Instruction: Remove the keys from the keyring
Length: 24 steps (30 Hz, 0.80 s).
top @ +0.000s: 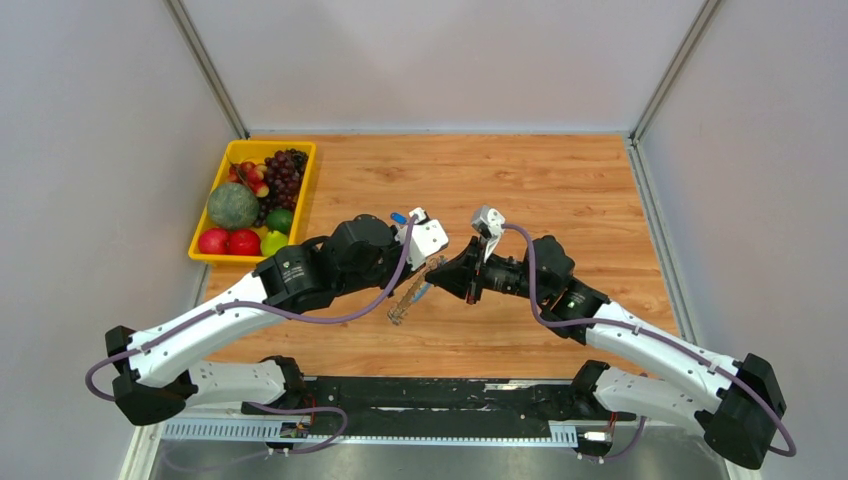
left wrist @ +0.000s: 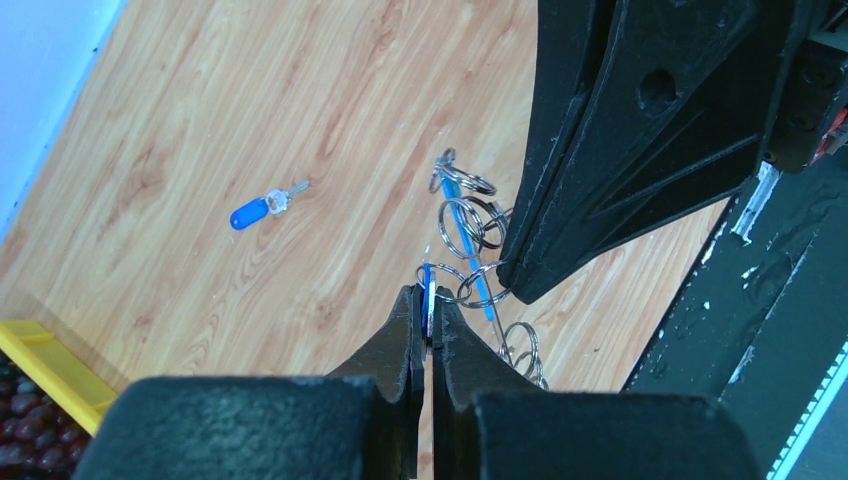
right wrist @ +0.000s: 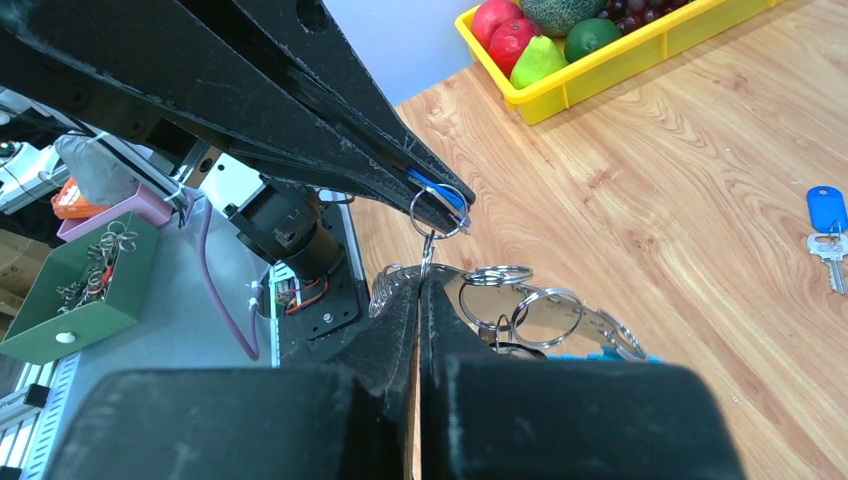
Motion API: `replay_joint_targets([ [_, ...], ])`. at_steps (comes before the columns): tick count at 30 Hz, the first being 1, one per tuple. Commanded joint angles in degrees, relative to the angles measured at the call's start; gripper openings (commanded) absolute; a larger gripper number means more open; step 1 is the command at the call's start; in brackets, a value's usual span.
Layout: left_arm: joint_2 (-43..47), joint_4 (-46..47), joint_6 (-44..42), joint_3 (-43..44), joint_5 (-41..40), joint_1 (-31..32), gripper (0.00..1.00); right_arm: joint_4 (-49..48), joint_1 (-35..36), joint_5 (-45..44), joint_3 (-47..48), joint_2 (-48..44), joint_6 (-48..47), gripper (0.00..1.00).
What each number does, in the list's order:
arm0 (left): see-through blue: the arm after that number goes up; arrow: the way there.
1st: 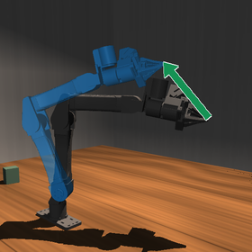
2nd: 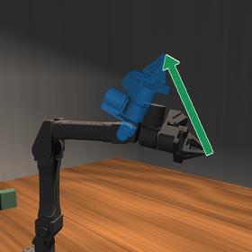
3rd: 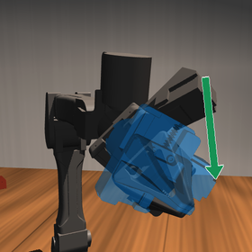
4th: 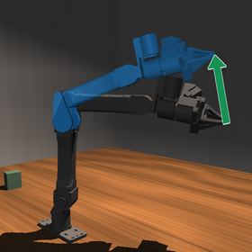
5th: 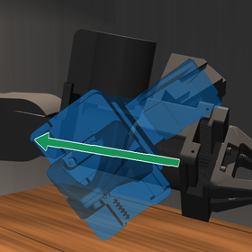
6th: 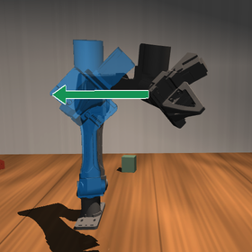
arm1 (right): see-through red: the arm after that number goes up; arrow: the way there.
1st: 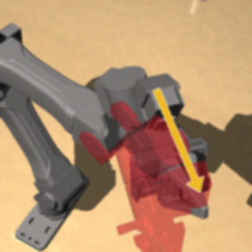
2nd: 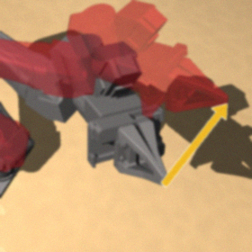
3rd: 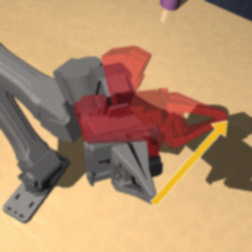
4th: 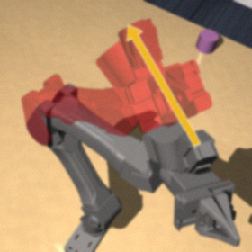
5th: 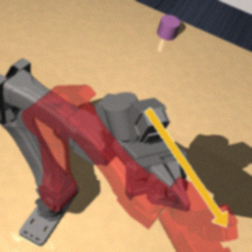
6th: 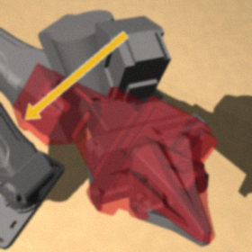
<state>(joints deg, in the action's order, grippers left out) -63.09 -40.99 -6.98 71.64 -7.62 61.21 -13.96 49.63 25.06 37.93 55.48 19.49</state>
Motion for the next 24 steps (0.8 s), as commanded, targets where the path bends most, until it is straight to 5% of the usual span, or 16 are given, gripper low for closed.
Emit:
replay_joint_targets([
  [1,2.2,6.0,-1.5,0.7,-3.4,-0.3,0.00,1.7,0.2,4.5,1.7,-0.2,2.0,0.00],
  [13,2.1,6.8,-1.3,-0.8,-1.3,-0.3,0.00,-1.1,0.1,4.3,-0.8,-7.2,-1.3,0.00],
  [24,0.5,6.7,-2.0,0.4,1.8,-0.3,0.00,-0.2,0.0,9.9,1.5,-2.1,-2.4,0.00],
])
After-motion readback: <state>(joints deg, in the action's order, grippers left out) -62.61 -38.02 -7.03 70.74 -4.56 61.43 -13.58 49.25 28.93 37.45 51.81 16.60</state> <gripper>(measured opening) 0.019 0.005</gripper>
